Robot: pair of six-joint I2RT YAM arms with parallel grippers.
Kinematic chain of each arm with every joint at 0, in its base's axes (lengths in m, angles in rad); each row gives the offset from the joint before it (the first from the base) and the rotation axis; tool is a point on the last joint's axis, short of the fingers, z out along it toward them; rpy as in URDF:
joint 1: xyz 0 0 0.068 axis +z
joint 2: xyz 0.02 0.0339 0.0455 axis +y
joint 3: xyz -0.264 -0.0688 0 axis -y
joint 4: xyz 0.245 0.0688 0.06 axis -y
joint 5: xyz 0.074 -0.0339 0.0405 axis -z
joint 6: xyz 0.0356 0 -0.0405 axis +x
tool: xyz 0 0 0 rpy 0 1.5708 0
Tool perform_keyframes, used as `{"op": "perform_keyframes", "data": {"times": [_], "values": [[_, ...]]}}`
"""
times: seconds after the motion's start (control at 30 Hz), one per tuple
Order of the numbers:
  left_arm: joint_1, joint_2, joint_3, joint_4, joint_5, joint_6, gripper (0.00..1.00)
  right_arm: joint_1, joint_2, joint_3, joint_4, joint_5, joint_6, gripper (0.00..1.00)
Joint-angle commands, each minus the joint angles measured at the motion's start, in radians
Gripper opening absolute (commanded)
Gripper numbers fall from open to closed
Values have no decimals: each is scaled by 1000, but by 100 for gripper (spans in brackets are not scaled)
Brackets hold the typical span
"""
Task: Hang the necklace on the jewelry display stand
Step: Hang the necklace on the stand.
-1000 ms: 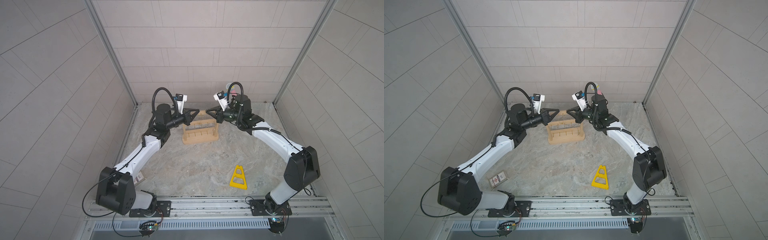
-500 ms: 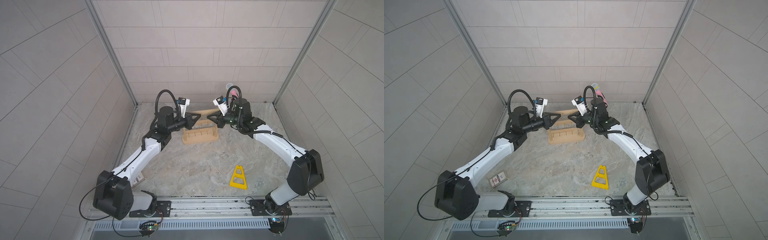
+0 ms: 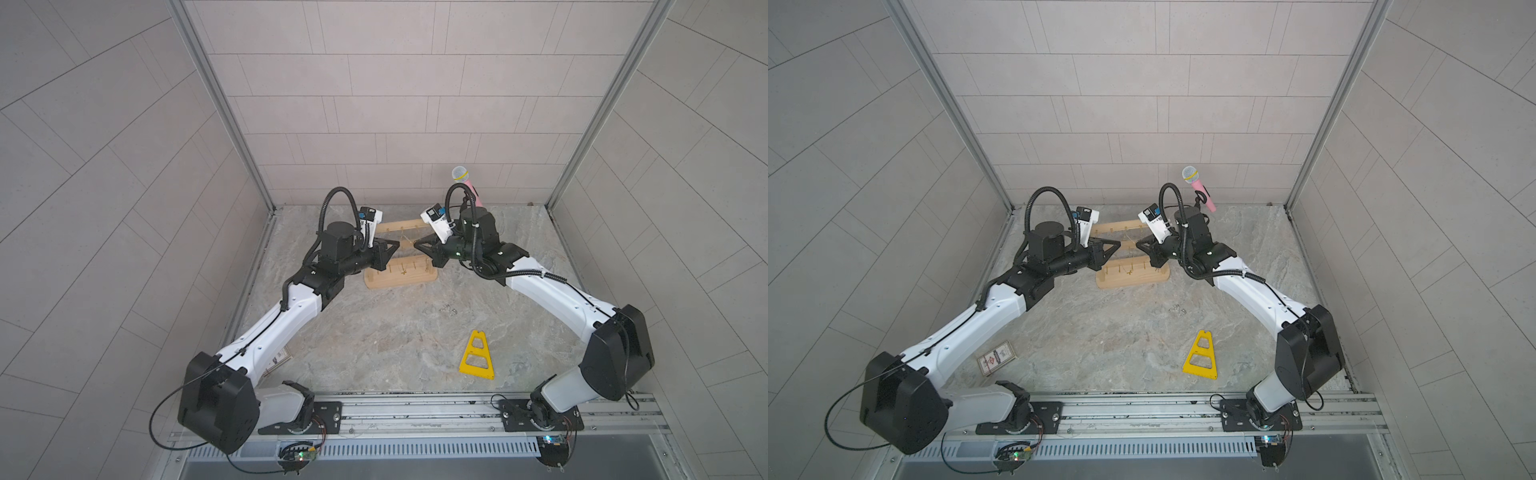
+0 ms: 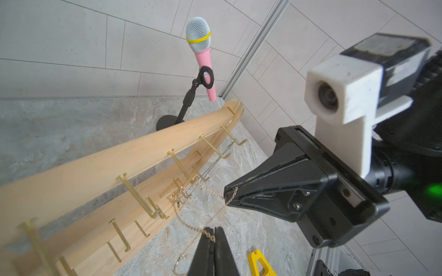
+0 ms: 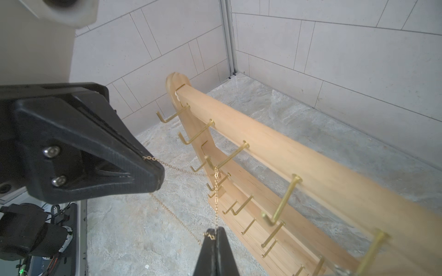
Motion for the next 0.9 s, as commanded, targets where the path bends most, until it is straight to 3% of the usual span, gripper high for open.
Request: {"op": "perform_keyframes", "data": {"times": [0.0, 0.33, 0.87], "values": [[-11, -20, -24, -18, -60, 17, 6, 19, -25, -21, 2, 59, -42, 3], [-34, 21, -42, 43, -124, -8, 6, 37, -12, -68, 66, 121, -50, 8], [-39, 88, -30, 88, -152, -21, 6, 38, 5, -111, 106, 124, -46, 21]]}}
